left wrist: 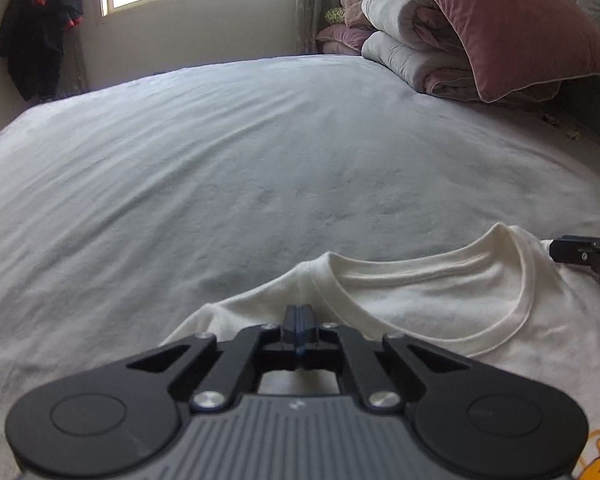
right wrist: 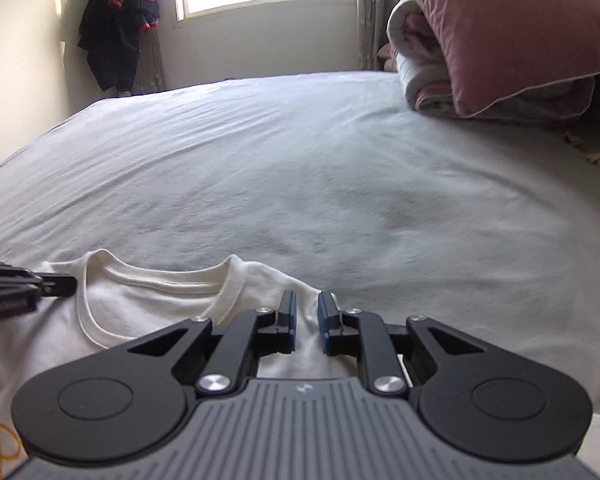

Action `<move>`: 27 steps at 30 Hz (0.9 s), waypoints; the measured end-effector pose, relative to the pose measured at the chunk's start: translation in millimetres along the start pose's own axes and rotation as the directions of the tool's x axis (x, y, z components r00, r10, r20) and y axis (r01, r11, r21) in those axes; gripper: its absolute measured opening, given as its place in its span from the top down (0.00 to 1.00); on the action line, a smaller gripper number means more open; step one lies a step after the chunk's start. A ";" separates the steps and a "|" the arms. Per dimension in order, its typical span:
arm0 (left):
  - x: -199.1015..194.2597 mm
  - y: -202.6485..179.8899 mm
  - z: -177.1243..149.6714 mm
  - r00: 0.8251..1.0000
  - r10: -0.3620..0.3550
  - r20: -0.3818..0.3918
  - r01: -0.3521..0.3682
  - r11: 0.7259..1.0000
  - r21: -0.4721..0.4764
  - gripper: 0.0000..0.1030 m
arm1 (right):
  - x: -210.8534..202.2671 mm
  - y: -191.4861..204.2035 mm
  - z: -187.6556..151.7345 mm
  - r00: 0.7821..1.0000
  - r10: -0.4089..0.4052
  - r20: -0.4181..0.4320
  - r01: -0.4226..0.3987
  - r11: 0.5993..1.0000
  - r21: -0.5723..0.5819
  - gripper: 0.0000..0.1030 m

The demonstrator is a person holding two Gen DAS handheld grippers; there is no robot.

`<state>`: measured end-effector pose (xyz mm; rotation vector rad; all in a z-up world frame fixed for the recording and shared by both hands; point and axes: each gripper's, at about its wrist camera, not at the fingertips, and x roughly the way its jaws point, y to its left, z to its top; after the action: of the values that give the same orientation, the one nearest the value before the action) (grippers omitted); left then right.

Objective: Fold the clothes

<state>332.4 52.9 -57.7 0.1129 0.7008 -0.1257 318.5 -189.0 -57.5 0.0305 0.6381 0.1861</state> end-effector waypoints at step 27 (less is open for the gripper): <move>-171.5 -5.8 -68.0 0.999 0.002 -0.038 -0.003 0.999 -0.048 0.64 | -148.2 11.5 -51.1 0.995 0.058 -0.084 -0.056 0.998 0.022 0.62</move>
<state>158.4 70.2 1.6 0.0699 0.7410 -0.1043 169.5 -206.2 -10.2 0.0602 0.7244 0.2374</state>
